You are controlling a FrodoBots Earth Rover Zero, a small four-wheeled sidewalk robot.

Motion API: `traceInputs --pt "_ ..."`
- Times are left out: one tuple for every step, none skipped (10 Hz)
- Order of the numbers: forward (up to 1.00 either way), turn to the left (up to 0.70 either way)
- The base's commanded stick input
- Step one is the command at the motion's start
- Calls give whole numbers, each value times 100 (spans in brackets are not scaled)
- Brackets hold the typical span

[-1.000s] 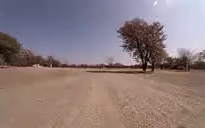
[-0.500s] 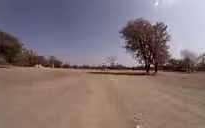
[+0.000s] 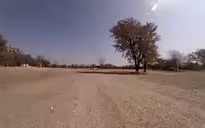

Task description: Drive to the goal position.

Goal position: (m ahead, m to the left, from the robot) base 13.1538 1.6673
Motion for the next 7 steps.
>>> traceInputs --pt "100 0" --pt "100 0" --pt "100 0" --pt "100 0" --pt "100 0" --pt "100 0" --pt "100 0"
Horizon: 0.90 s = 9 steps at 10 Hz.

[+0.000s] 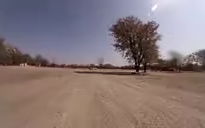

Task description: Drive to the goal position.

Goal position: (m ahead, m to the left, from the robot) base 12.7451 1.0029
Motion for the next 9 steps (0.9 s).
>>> traceInputs --pt "100 0" --pt "100 0" --pt "100 0" --pt "100 0" --pt "100 0" --pt "100 0" --pt "100 0" --pt "100 -2" --pt "100 -20"
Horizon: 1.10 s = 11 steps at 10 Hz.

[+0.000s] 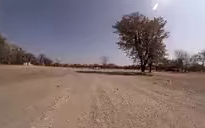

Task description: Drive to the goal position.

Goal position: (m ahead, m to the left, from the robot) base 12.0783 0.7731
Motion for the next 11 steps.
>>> traceInputs --pt "100 -33" --pt "100 -36" --pt "100 -13" --pt "100 -1" --pt "100 0" --pt "100 0" --pt "100 0" --pt "100 0" --pt "100 0" --pt "100 0" --pt "100 0"
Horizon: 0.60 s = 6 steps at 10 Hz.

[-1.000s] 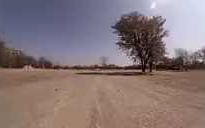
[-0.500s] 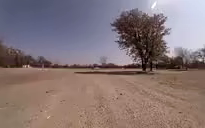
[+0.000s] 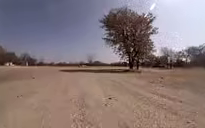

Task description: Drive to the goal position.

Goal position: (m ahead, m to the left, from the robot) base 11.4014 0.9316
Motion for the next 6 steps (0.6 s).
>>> traceInputs --pt "100 0" --pt "100 0" --pt "100 0" --pt "100 0" --pt "100 0" --pt "100 0"
